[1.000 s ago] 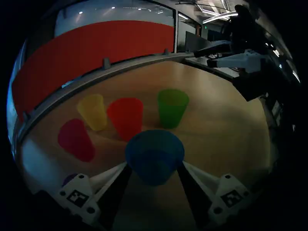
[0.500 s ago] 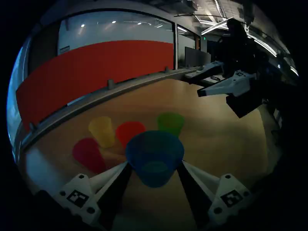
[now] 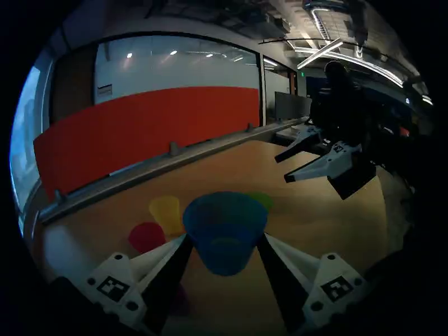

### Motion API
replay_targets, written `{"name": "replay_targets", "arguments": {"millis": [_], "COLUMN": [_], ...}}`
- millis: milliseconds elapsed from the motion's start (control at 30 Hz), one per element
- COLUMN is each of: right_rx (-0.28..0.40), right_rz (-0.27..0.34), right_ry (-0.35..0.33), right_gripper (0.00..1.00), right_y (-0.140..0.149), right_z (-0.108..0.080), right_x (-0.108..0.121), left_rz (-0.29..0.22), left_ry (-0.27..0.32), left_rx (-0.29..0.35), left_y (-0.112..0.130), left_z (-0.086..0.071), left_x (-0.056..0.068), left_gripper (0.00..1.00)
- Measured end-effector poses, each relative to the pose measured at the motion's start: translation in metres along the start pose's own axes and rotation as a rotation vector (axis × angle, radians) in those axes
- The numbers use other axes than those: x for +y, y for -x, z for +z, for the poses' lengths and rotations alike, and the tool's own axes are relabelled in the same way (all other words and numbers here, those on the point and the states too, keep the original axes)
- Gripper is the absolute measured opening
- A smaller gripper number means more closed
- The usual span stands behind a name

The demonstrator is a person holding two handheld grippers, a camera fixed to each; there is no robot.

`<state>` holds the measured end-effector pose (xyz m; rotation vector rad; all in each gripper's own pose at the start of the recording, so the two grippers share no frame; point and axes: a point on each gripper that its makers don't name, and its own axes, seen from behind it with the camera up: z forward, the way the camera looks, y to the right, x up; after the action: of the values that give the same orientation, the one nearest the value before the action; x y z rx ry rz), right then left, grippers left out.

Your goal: Pour water

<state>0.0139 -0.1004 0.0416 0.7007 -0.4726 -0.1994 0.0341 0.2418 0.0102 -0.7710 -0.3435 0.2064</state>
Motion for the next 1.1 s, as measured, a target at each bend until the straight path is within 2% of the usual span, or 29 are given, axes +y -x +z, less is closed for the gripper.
{"name": "replay_targets", "arguments": {"millis": [200,667,1100], "right_rx": [-0.009,-0.040,-0.065], "right_rz": [0.014,0.028,0.032], "right_ry": [-0.003,-0.011,-0.028], "right_gripper": [1.00,1.00,1.00], "right_y": [0.007,0.023,0.035], "right_z": [0.006,0.020,0.030], "right_x": [0.000,0.000,-0.006], "left_rz": [0.018,-0.006,-0.016], "left_ry": [-0.028,-0.073,-0.092], "left_rx": [0.052,0.167,0.217], "left_y": [-0.015,-0.041,-0.050], "left_z": [-0.013,-0.037,-0.051], "left_x": [-0.007,-0.023,-0.031], "left_gripper": [0.81,0.81,0.81]}}
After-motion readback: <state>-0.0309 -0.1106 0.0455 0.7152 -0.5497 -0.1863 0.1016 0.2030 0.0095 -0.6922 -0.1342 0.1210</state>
